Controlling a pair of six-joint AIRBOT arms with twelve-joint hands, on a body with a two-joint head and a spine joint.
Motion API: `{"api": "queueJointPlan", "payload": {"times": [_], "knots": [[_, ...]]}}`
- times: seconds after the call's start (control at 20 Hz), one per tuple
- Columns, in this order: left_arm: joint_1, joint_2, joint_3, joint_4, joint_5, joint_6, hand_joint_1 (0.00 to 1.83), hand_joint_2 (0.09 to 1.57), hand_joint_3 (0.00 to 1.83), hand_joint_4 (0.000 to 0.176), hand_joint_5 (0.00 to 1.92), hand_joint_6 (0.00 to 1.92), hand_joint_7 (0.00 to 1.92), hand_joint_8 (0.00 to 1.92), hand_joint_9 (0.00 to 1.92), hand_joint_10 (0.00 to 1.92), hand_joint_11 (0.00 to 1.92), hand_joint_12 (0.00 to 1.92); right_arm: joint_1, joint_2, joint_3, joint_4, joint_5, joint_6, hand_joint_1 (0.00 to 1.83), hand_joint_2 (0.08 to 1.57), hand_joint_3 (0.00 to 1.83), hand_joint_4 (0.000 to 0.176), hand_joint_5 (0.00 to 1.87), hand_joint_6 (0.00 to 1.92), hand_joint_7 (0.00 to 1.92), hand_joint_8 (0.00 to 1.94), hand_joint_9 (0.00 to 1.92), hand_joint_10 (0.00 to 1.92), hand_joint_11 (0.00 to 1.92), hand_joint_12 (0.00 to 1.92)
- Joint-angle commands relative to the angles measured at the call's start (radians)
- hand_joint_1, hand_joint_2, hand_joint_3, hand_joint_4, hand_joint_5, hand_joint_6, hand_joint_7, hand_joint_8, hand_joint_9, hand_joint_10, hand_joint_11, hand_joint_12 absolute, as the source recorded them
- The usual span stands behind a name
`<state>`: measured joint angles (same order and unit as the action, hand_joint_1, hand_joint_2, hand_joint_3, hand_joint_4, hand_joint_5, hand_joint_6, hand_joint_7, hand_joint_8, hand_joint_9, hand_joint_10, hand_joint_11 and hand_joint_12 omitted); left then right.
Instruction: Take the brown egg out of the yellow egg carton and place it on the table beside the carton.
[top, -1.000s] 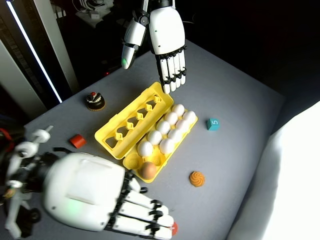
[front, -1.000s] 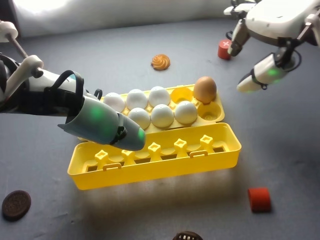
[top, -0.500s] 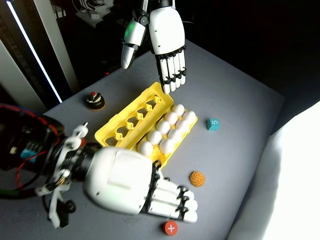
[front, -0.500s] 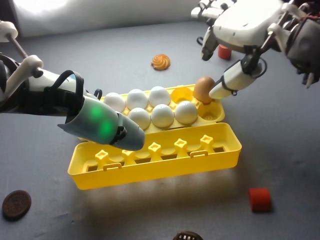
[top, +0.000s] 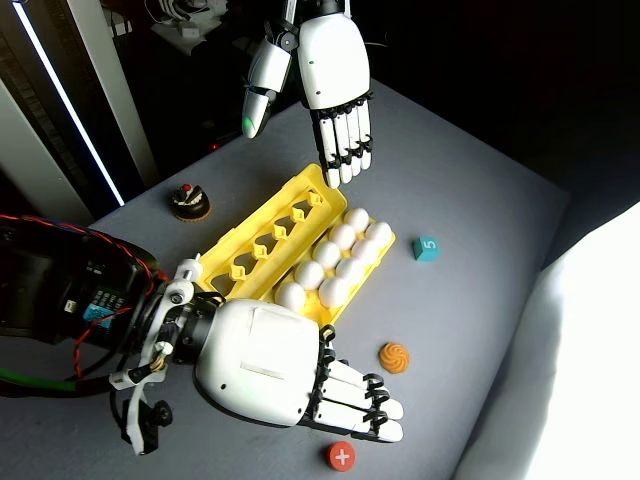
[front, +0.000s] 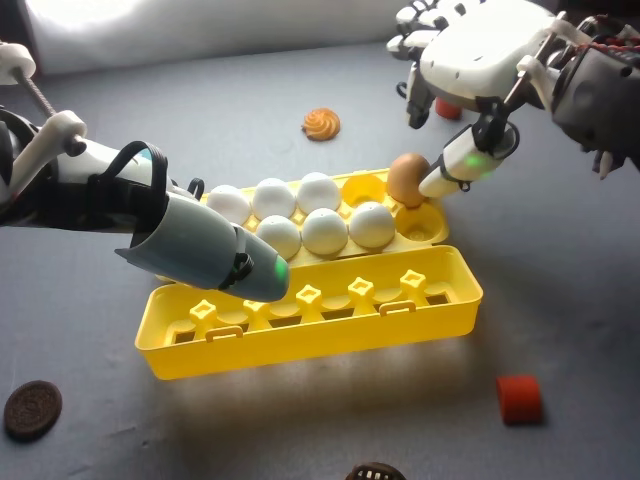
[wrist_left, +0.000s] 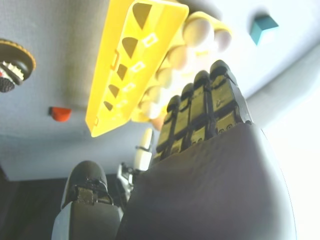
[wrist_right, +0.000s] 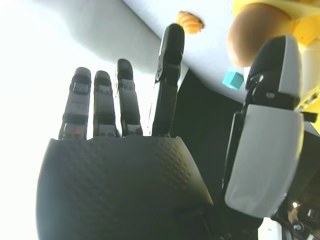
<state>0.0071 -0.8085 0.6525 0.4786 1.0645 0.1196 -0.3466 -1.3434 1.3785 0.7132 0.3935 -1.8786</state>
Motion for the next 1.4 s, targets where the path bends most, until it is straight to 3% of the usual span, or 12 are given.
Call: {"api": "queueJointPlan", "payload": {"times": [0.0, 0.1, 0.2, 0.25, 0.45, 0.65, 0.75, 0.85, 0.9, 1.0, 1.2, 1.35], "knots": [[-0.008, -0.007, 0.003, 0.040, -0.034, 0.003, 0.00, 1.10, 0.01, 0.000, 0.02, 0.01, 0.00, 0.00, 0.00, 0.00, 0.00, 0.00, 0.000, 0.002, 0.005, -0.022, 0.092, 0.012, 0.77, 0.77, 0.00, 0.100, 0.95, 0.02, 0.22, 0.01, 0.00, 0.00, 0.00, 0.00], [-0.008, -0.007, 0.003, 0.040, -0.034, 0.003, 0.00, 1.10, 0.01, 0.000, 0.03, 0.01, 0.00, 0.00, 0.00, 0.00, 0.00, 0.00, 0.000, -0.006, 0.005, -0.022, 0.094, 0.015, 0.79, 0.78, 0.01, 0.092, 0.96, 0.02, 0.21, 0.00, 0.00, 0.00, 0.00, 0.00], [-0.008, -0.007, 0.003, 0.040, -0.034, 0.003, 0.00, 1.10, 0.00, 0.000, 0.03, 0.01, 0.00, 0.00, 0.00, 0.00, 0.00, 0.00, 0.000, -0.009, 0.004, -0.022, 0.094, 0.024, 0.80, 0.79, 0.01, 0.101, 0.97, 0.02, 0.22, 0.01, 0.00, 0.00, 0.00, 0.00], [-0.008, -0.007, 0.003, 0.040, -0.034, 0.003, 0.00, 1.10, 0.00, 0.000, 0.03, 0.01, 0.00, 0.00, 0.00, 0.00, 0.00, 0.00, -0.002, -0.011, 0.004, -0.022, 0.093, 0.024, 0.81, 0.79, 0.01, 0.090, 0.98, 0.03, 0.22, 0.01, 0.00, 0.00, 0.00, 0.00], [-0.008, -0.008, 0.002, 0.040, -0.034, 0.004, 0.00, 1.10, 0.00, 0.000, 0.02, 0.01, 0.00, 0.00, 0.00, 0.00, 0.00, 0.00, -0.005, -0.017, 0.004, -0.022, 0.092, 0.024, 0.88, 0.77, 0.00, 0.123, 1.05, 0.03, 0.23, 0.00, 0.00, 0.00, 0.00, 0.00], [-0.007, -0.010, 0.002, 0.039, -0.034, 0.004, 0.00, 1.10, 0.00, 0.000, 0.03, 0.01, 0.00, 0.00, 0.00, 0.00, 0.00, 0.00, -0.004, -0.023, 0.004, -0.022, 0.092, 0.024, 0.94, 0.79, 0.00, 0.105, 1.02, 0.01, 0.27, 0.00, 0.00, 0.00, 0.00, 0.00], [-0.007, -0.010, 0.002, 0.038, -0.034, 0.004, 0.00, 1.10, 0.00, 0.000, 0.01, 0.00, 0.00, 0.00, 0.00, 0.00, 0.00, 0.00, -0.005, -0.027, 0.004, -0.022, 0.092, 0.025, 0.97, 0.79, 0.00, 0.125, 1.10, 0.05, 0.31, 0.01, 0.00, 0.00, 0.00, 0.00], [-0.007, -0.010, 0.002, 0.038, -0.034, 0.004, 0.00, 1.10, 0.00, 0.000, 0.00, 0.00, 0.00, 0.00, 0.00, 0.00, 0.00, 0.00, -0.011, -0.034, 0.004, -0.023, 0.092, 0.026, 0.97, 0.82, 0.01, 0.160, 1.16, 0.07, 0.30, 0.00, 0.00, 0.00, 0.00, 0.00], [-0.007, -0.010, 0.002, 0.038, -0.034, 0.004, 0.00, 1.10, 0.00, 0.000, 0.00, 0.00, 0.00, 0.00, 0.00, 0.00, 0.00, 0.00, -0.014, -0.037, 0.004, -0.023, 0.092, 0.027, 1.07, 1.00, 0.01, 0.175, 1.18, 0.62, 0.28, 0.01, 0.00, 0.00, 0.00, 0.00], [-0.007, -0.010, 0.002, 0.038, -0.034, 0.004, 0.00, 1.10, 0.00, 0.000, 0.00, 0.00, 0.00, 0.00, 0.00, 0.00, 0.00, 0.00, -0.015, -0.040, 0.004, -0.023, 0.093, 0.028, 1.07, 1.01, 0.01, 0.176, 1.17, 0.66, 0.26, 0.00, 0.00, 0.00, 0.00, 0.00], [-0.007, -0.010, 0.002, 0.038, -0.034, 0.005, 0.00, 1.11, 0.00, 0.000, 0.01, 0.00, 0.00, 0.00, 0.00, 0.00, 0.00, 0.00, -0.017, -0.043, 0.004, -0.033, 0.097, 0.031, 1.11, 0.98, 0.00, 0.176, 1.32, 0.39, 0.25, 0.00, 0.00, 0.00, 0.00, 0.00], [-0.007, -0.010, 0.002, 0.038, -0.034, 0.005, 0.00, 1.11, 0.00, 0.000, 0.00, 0.00, 0.00, 0.00, 0.00, 0.00, 0.00, 0.00, -0.017, -0.043, 0.004, -0.054, 0.101, 0.038, 1.11, 0.98, 0.00, 0.176, 1.33, 0.36, 0.39, 0.01, 0.02, 0.00, 0.00, 0.00]]}}
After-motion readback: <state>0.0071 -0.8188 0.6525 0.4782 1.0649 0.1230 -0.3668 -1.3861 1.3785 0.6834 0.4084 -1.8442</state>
